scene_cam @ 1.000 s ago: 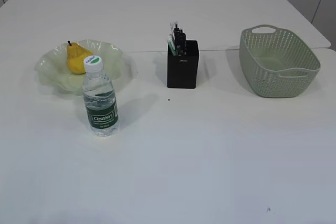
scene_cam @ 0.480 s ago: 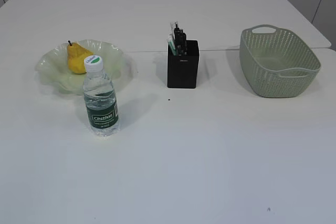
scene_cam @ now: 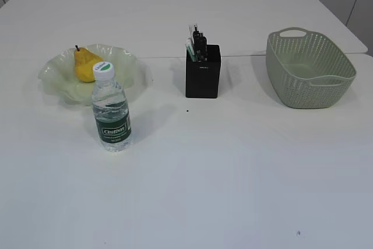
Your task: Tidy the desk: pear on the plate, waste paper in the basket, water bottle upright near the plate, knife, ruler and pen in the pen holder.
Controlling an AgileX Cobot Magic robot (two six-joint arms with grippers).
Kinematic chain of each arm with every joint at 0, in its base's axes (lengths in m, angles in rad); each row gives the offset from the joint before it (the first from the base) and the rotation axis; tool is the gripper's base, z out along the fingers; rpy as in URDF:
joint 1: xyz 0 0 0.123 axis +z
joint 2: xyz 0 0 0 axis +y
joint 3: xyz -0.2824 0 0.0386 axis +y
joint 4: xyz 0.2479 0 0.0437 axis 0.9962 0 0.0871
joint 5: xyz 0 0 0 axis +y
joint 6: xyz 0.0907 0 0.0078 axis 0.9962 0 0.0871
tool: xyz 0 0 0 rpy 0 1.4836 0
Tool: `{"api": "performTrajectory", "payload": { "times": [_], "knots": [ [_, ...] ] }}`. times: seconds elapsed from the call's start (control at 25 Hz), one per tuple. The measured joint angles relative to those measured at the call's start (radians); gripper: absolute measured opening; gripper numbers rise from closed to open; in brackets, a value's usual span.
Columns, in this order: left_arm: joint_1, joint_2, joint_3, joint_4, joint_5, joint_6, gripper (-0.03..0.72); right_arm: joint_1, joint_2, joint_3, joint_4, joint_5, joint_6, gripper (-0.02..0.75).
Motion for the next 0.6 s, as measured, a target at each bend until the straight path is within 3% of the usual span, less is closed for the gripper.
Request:
{"api": "performTrajectory", "payload": {
  "times": [0.6],
  "knots": [
    [0.0, 0.0, 0.006, 0.003, -0.045, 0.0, 0.424, 0.0, 0.0, 0.037, -0.1, 0.0, -0.014, 0.414]
  ]
}}
